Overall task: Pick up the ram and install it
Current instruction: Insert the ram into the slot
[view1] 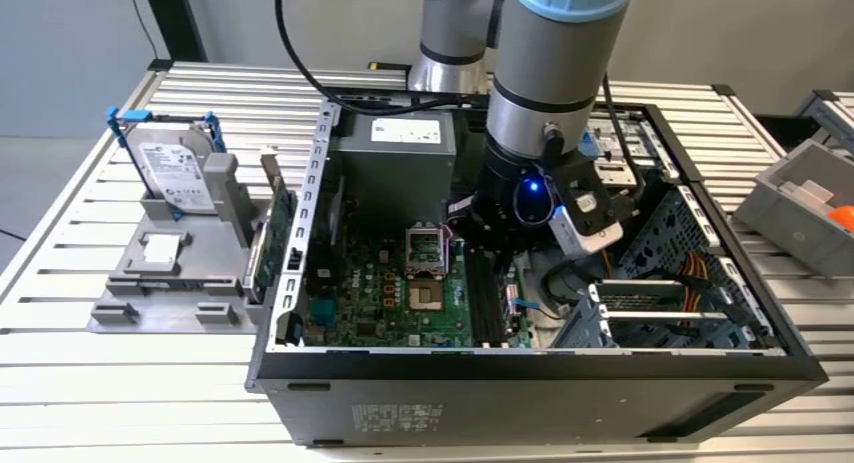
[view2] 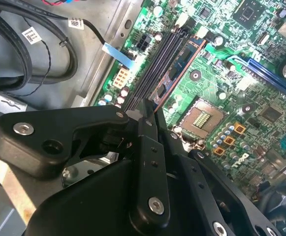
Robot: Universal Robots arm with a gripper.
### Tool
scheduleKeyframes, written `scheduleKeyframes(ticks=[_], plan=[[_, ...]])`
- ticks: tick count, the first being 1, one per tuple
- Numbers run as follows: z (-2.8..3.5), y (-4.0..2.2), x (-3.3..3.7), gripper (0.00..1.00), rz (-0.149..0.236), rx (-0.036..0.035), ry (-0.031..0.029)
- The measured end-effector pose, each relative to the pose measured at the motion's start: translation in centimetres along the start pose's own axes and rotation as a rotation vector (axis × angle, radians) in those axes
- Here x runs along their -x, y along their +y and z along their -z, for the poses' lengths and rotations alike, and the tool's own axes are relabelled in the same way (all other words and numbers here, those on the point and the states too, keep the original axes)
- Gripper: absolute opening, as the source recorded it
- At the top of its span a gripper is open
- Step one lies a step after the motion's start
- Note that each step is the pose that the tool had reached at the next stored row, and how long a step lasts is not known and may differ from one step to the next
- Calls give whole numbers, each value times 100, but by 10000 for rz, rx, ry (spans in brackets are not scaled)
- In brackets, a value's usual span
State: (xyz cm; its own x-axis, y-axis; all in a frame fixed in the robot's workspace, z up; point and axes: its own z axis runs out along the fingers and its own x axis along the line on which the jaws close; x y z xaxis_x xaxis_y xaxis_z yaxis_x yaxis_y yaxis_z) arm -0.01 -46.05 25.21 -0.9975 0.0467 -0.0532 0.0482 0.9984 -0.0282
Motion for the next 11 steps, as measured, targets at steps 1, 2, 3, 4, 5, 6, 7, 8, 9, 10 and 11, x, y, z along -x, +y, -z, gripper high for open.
scheduleKeyframes(ticks=[1, 2, 3, 4, 5, 6, 7, 8, 9, 10, 11], plan=[[-1, 0, 0, 0, 0, 3, -1], [-2, 0, 0, 0, 0, 3, -1], [-2, 0, 0, 0, 0, 3, -1], [-2, 0, 0, 0, 0, 3, 1], [-2, 0, 1, 0, -2, 3, 6], [-2, 0, 2, 0, -1, 2, 8], [-9, 1, 2, 0, -2, 8, 7], [-24, 1, 1, 0, -1, 4, 8], [-42, 2, 3, 0, 0, -1, 8], [-59, 2, 6, 0, 1, -1, 8], [-78, 3, 12, 0, 0, -1, 8]])
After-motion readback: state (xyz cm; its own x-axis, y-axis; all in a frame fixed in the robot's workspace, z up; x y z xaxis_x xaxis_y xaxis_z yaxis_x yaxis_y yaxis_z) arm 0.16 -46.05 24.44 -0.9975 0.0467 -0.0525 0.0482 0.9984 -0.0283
